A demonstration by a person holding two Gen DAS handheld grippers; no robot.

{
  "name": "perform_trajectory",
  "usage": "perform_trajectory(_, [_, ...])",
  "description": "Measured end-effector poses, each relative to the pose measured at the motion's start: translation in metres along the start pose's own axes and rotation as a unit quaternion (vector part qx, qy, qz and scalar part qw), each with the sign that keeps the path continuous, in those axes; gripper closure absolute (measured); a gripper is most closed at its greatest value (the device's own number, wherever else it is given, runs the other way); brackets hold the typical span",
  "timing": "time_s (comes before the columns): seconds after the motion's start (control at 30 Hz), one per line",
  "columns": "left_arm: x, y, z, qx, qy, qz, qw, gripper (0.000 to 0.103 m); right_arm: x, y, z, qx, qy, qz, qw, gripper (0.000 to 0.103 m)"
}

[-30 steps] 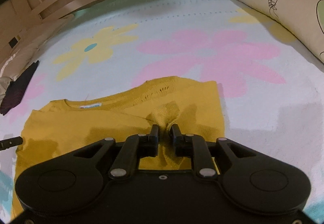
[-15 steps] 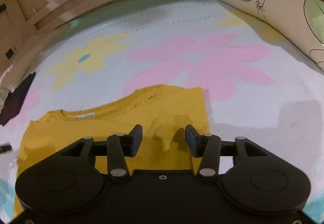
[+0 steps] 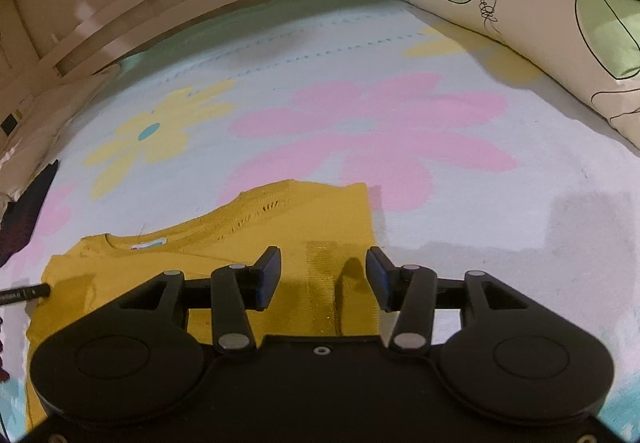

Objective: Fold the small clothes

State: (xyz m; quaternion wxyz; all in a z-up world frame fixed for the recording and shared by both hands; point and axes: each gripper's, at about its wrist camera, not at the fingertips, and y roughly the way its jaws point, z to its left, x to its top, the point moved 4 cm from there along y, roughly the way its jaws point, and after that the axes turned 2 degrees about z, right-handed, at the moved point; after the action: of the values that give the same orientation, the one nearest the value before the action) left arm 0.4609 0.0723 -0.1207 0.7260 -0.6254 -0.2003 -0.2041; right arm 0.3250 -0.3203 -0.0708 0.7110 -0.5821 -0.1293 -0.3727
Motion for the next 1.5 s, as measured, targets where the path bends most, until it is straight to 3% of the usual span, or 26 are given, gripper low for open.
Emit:
perform_trajectory(0.1, [0.003,-0.003,0.023,-0.018,-0.052,0.0,0.9985,0.043,0.001,0.0,0.004,0.006,-0.003,-0.004,1.0,0.047])
perform_trajectory(0.2, [0.006,-0.025,0.032,-0.065,-0.101,-0.035,0.9922,0.044,0.004,0.0,0.006,0.015,-0.01,-0.008,1.0,0.047])
perform_trajectory(0.37, [0.004,-0.043,-0.015,-0.158,-0.059,-0.06,0.9838,0.043,0.006,0.006,0.001,0.027,0.007,-0.008,1.0,0.047])
perform_trajectory(0.43, [-0.003,-0.041,-0.034,-0.175,-0.03,-0.055,0.9826,0.043,0.005,0.008,-0.001,0.03,0.012,-0.007,0.999,0.047])
perform_trajectory(0.53, [-0.017,-0.023,-0.051,-0.145,0.022,-0.015,0.9891,0.042,0.003,0.011,-0.001,0.038,0.013,-0.007,0.999,0.047])
perform_trajectory(0.63, [-0.025,-0.023,-0.054,-0.138,0.041,-0.032,0.9891,0.036,0.003,0.016,0.002,0.041,-0.001,-0.005,0.999,0.047])
perform_trajectory(0.73, [-0.024,-0.021,-0.047,-0.157,0.023,-0.028,0.987,0.034,0.004,0.024,0.004,0.044,-0.005,-0.003,0.999,0.047])
perform_trajectory(1.0, [-0.037,-0.02,-0.054,-0.163,0.032,-0.078,0.983,0.013,-0.009,0.038,0.012,0.029,-0.043,0.021,0.998,0.047])
perform_trajectory(1.07, [-0.042,-0.02,-0.054,-0.163,0.033,-0.097,0.9813,0.012,-0.011,0.038,0.014,0.026,-0.052,0.021,0.998,0.052])
perform_trajectory(1.23, [-0.043,-0.021,-0.051,-0.173,0.029,-0.11,0.9783,0.012,-0.012,0.034,0.021,0.025,-0.082,0.009,0.996,0.078])
perform_trajectory(1.4, [-0.045,-0.022,-0.053,-0.168,0.034,-0.121,0.9779,0.012,-0.005,0.027,0.021,-0.034,-0.105,-0.038,0.993,0.078])
perform_trajectory(1.47, [-0.045,-0.022,-0.052,-0.17,0.032,-0.122,0.9773,0.012,-0.009,0.033,0.015,-0.064,-0.106,-0.029,0.992,0.067])
perform_trajectory(1.5, [-0.045,-0.021,-0.052,-0.172,0.031,-0.122,0.9771,0.012,-0.012,0.035,0.01,-0.072,-0.103,-0.027,0.992,0.055])
